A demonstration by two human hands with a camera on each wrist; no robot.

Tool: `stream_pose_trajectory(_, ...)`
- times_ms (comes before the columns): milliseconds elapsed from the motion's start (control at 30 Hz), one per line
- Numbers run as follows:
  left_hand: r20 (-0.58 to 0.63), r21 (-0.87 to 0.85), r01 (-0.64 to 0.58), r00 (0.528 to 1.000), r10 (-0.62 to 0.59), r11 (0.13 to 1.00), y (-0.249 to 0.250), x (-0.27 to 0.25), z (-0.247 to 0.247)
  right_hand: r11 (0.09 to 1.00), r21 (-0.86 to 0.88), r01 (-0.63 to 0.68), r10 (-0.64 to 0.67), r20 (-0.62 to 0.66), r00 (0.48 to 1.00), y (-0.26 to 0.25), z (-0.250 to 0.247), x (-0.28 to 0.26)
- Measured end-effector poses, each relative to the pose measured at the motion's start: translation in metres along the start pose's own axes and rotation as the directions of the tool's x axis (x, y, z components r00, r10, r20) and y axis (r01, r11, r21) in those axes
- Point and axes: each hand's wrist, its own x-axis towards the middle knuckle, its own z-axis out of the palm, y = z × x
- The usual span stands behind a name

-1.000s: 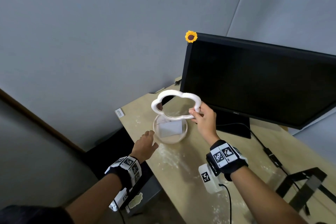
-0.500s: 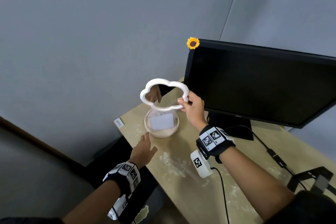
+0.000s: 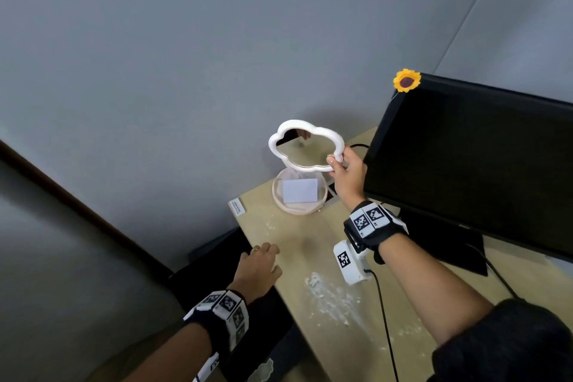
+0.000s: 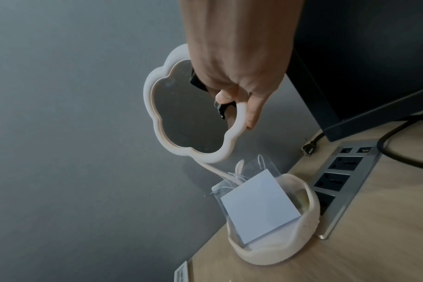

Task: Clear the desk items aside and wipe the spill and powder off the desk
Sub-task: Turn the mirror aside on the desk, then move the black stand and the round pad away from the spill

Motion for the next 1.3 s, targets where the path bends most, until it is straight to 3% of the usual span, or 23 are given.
stream_pose_trajectory(333, -0.004, -0.020, -0.009, 1.000, 0.009, 1.000, 0.002, 0.001, -0.004, 0.996, -0.090, 0.027, -0.025, 0.030, 0.999, 0.014, -0.002, 0.014)
stream_pose_trajectory(600, 0.007, -0.022, -0.046, 0.999, 0.046, 0.999, 0.015, 0.001, -0.008, 0.996, -0.086, -0.038, 0.050, 0.139, 0.989, 0.015, -0.020, 0.011)
stream_pose_trajectory(900, 0.005, -0.085, -0.217, 0.976, 0.218, 0.973, 0.079, 0.004, -0.011, 0.989, -0.073, -0.125, 0.133, 0.106, 0.986, 0.009, -0.094, -0.033)
stream_pose_trajectory(1100, 0.039, -0.184, -0.389, 0.915, 0.402, 0.903, 0.160, -0.014, -0.005, 0.969, -0.195, -0.155, 0.153, -0.023, 0.988, 0.015, -0.201, -0.102)
stream_pose_trajectory(1300, 0.131, -0.181, -0.611, 0.762, 0.635, 0.771, 0.262, -0.053, 0.010, 0.933, -0.286, -0.217, 0.133, -0.287, 0.949, 0.032, -0.312, -0.185)
